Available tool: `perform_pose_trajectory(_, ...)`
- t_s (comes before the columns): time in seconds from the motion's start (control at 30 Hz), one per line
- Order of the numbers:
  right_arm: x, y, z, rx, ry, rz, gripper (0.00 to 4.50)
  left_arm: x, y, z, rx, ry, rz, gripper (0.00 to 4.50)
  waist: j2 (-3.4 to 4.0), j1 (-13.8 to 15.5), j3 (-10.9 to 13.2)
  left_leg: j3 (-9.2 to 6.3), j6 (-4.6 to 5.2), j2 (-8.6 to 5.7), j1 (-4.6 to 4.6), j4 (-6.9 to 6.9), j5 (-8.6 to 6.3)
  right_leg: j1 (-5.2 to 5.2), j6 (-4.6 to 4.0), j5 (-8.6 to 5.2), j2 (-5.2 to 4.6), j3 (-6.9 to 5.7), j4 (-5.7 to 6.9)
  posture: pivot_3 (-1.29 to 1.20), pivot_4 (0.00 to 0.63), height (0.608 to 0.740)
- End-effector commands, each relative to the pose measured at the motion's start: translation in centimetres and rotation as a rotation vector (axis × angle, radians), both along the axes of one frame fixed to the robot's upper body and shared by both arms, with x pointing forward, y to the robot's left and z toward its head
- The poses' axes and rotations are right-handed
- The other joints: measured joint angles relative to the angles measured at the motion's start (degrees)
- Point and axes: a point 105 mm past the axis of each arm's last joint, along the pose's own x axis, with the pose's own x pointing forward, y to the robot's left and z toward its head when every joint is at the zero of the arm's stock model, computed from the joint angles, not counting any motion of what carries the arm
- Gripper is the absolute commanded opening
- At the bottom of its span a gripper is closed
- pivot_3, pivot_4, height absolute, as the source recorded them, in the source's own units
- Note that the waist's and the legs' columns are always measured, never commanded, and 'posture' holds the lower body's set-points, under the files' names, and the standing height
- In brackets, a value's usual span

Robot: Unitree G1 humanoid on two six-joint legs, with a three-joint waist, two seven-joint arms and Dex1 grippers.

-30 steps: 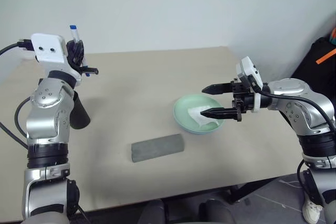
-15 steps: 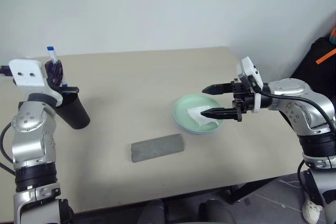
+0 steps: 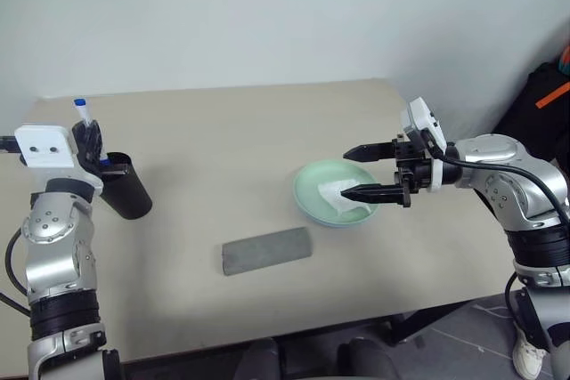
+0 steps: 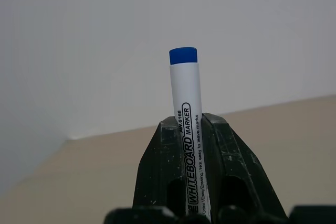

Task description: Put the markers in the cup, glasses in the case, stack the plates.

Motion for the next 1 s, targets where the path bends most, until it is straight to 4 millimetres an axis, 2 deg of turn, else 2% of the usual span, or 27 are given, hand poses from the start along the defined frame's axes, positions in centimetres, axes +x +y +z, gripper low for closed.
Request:
perform_pose_trajectory(0.03,-0.2,0.0,1.4,0.014,-0.058,0.008,4.46,-0.3,0.2,1.5,0.039,-0.062,0.015,0.11,0.00,0.0,0.0,0.00,0.00,0.00,0.00,0.01,0.00,0.00,0.00,0.00,0.00,0.00,0.00,0.00,0.000,0.740)
perform_pose_trajectory(0.07,-0.2,0.0,1.5,0.015,-0.059,0.008,4.46,-0.3,0.3,1.5,0.040,-0.062,0.019,0.11,0.00,0.0,0.0,0.01,0.00,0.00,0.00,0.00,0.00,0.00,0.00,0.00,0.00,0.00,0.00,0.00,0.000,0.740)
perform_pose_trajectory(0.33,-0.3,0.3,1.8,0.037,-0.071,-0.001,4.46,0.0,0.8,1.5,0.043,-0.077,0.022,2.80,0.00,0.0,0.0,0.04,-0.01,0.02,-0.02,-0.02,-0.01,-0.05,-0.01,0.01,0.00,0.00,0.00,0.00,0.000,0.740)
perform_pose_trajectory(0.47,-0.2,0.4,1.6,0.045,-0.065,-0.002,4.46,0.2,0.2,2.4,0.044,-0.107,-0.009,4.15,0.00,0.0,0.0,0.04,0.00,0.02,-0.04,0.00,0.00,-0.05,-0.01,0.01,-0.01,-0.01,0.00,0.00,0.000,0.740)
perform_pose_trajectory(0.73,0.2,0.3,1.9,0.056,-0.067,-0.011,4.46,-0.8,-1.8,5.0,0.011,-0.119,-0.255,4.15,0.00,-0.1,0.0,0.06,0.00,0.04,-0.11,-0.01,0.00,-0.16,-0.03,0.02,0.00,0.00,0.02,0.00,0.000,0.740)
perform_pose_trajectory(1.0,0.2,0.3,2.3,0.085,-0.068,-0.030,4.46,-2.3,-2.8,3.3,0.027,0.126,-0.515,4.15,0.04,-0.3,0.0,0.24,0.00,0.12,-0.12,-0.15,0.00,-0.39,-0.07,0.01,-0.02,0.00,0.04,0.00,0.000,0.740)
